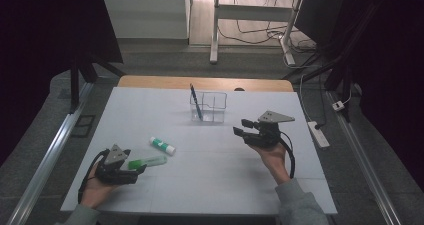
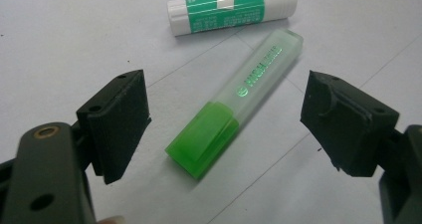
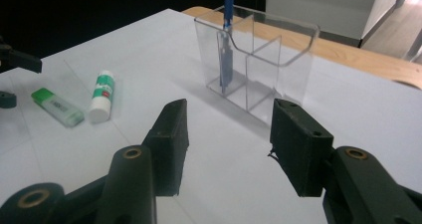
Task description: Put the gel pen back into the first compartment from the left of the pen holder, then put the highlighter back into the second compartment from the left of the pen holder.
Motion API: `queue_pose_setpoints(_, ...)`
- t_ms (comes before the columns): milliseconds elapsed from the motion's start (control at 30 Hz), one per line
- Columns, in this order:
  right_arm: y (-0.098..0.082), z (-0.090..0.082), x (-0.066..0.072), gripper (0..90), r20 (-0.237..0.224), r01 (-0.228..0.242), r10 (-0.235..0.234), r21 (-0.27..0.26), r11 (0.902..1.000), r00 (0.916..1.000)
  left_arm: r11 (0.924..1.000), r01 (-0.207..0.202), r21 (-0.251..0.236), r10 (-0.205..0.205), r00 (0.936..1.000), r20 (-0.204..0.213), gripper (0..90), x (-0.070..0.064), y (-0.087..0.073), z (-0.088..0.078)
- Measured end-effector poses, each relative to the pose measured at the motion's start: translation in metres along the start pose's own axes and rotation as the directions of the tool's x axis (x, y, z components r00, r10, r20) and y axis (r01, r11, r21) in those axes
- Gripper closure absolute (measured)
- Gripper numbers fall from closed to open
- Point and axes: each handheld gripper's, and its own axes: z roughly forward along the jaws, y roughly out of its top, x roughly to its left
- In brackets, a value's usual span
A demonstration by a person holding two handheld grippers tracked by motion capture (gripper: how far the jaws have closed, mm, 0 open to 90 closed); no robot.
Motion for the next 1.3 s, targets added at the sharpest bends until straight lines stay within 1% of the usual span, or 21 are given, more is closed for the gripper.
queue_pose_setpoints(67,-0.005,-0.006,0.0,48.3,0.004,0.004,-0.004,0.006,1.0,1.0,1.0,0.0,0.002,0.0,1.0,0.001,18.6,0.0,0.0,0.0)
queue_pose_setpoints(267,-0.021,-0.022,0.002,47.8,-0.004,0.005,-0.005,0.007,1.0,1.0,1.0,0.001,0.006,-0.001,1.0,0.003,18.9,0.001,0.0,0.001)
queue_pose_setpoints(400,-0.031,-0.03,0.002,47.7,0.004,-0.004,0.004,0.015,0.9999,1.0,0.9999,0.009,0.006,-0.009,0.9999,0.01,20.2,0.003,0.0,0.001)
queue_pose_setpoints(533,-0.04,-0.036,0.002,47.3,0.014,-0.003,0.002,0.037,0.9993,0.9999,0.9999,0.013,0.001,-0.013,0.9997,0.02,21.6,0.004,0.001,-0.001)
queue_pose_setpoints(733,-0.042,-0.048,0.002,46.4,0.022,0.012,-0.013,0.03,0.9995,0.9997,0.9999,0.012,0.005,-0.012,0.9995,0.03,22.1,0.005,0.001,-0.001)
queue_pose_setpoints(867,-0.045,-0.054,0.001,46.1,0.027,0.025,-0.026,0.039,0.9989,0.9993,0.9997,0.002,0.025,-0.003,0.9992,0.04,23.2,0.005,0.002,0.001)
queue_pose_setpoints(967,-0.049,-0.057,-0.002,46.0,0.031,0.023,-0.024,0.043,0.9988,0.9992,0.9994,0.0,0.035,-0.002,0.9985,0.055,23.7,0.008,0.004,0.002)
queue_pose_setpoints(1033,-0.05,-0.059,-0.004,45.9,0.026,0.009,-0.01,0.041,0.9991,0.9996,0.9993,0.002,0.038,-0.005,0.9981,0.062,23.8,0.009,0.007,0.001)
queue_pose_setpoints(1100,-0.051,-0.061,-0.006,45.8,0.023,0.0,-0.001,0.033,0.9994,0.9997,0.9991,-0.004,0.041,0.002,0.9976,0.069,23.9,0.01,0.01,0.0)
queue_pose_setpoints(1200,-0.053,-0.066,-0.007,45.8,0.026,0.005,-0.006,0.028,0.9996,0.9996,0.9986,-0.016,0.051,0.012,0.9969,0.078,24.1,0.011,0.014,-0.001)
queue_pose_setpoints(1300,-0.054,-0.069,-0.008,45.8,0.029,0.006,-0.007,0.025,0.9997,0.9995,0.997,-0.03,0.071,0.024,0.996,0.086,24.1,0.013,0.017,0.0)
